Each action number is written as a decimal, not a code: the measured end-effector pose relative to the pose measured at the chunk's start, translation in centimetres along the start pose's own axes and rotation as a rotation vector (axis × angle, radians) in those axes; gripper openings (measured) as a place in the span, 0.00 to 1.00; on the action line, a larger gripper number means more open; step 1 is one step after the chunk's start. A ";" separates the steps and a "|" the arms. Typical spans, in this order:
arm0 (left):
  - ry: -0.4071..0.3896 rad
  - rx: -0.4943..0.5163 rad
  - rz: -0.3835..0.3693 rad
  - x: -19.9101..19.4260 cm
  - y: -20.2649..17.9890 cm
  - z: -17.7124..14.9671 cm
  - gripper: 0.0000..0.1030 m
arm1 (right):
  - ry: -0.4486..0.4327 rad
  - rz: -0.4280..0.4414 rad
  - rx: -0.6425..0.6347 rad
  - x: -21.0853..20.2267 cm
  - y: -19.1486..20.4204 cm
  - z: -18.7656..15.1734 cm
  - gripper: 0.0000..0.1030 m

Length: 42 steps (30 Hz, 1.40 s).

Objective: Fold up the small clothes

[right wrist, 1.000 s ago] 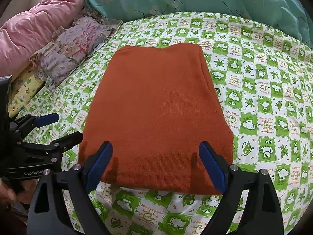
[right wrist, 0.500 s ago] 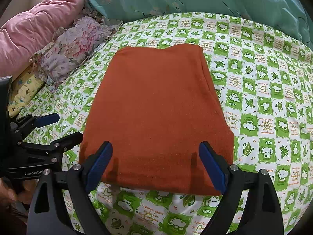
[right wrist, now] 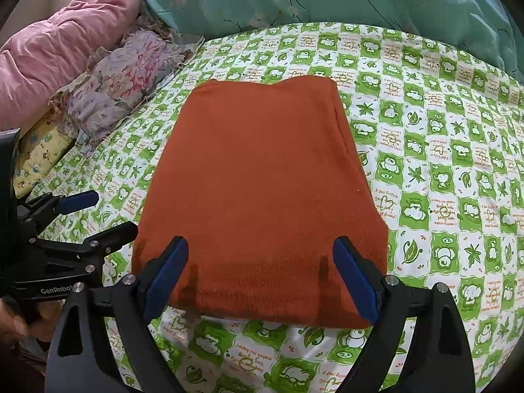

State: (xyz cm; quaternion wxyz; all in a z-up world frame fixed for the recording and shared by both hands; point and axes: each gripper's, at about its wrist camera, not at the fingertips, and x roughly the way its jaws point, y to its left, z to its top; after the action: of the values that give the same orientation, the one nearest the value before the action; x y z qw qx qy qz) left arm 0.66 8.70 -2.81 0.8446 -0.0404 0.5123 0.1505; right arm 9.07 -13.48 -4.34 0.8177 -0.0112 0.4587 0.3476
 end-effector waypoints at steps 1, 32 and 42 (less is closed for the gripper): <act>-0.001 0.001 0.000 0.0 0.0 0.0 0.85 | -0.002 -0.001 0.000 0.0 -0.1 0.1 0.87; -0.014 0.014 0.009 -0.2 -0.2 0.5 0.85 | -0.012 0.006 0.004 0.0 -0.2 0.5 0.87; -0.032 0.017 0.026 0.2 0.1 0.9 0.85 | -0.018 -0.003 0.016 -0.1 -0.8 1.0 0.87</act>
State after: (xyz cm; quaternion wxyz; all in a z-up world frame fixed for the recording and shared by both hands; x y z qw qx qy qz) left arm 1.50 9.01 -2.50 0.8509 -0.0241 0.5006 0.1575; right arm 10.22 -13.78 -3.99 0.8223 -0.0019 0.4542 0.3428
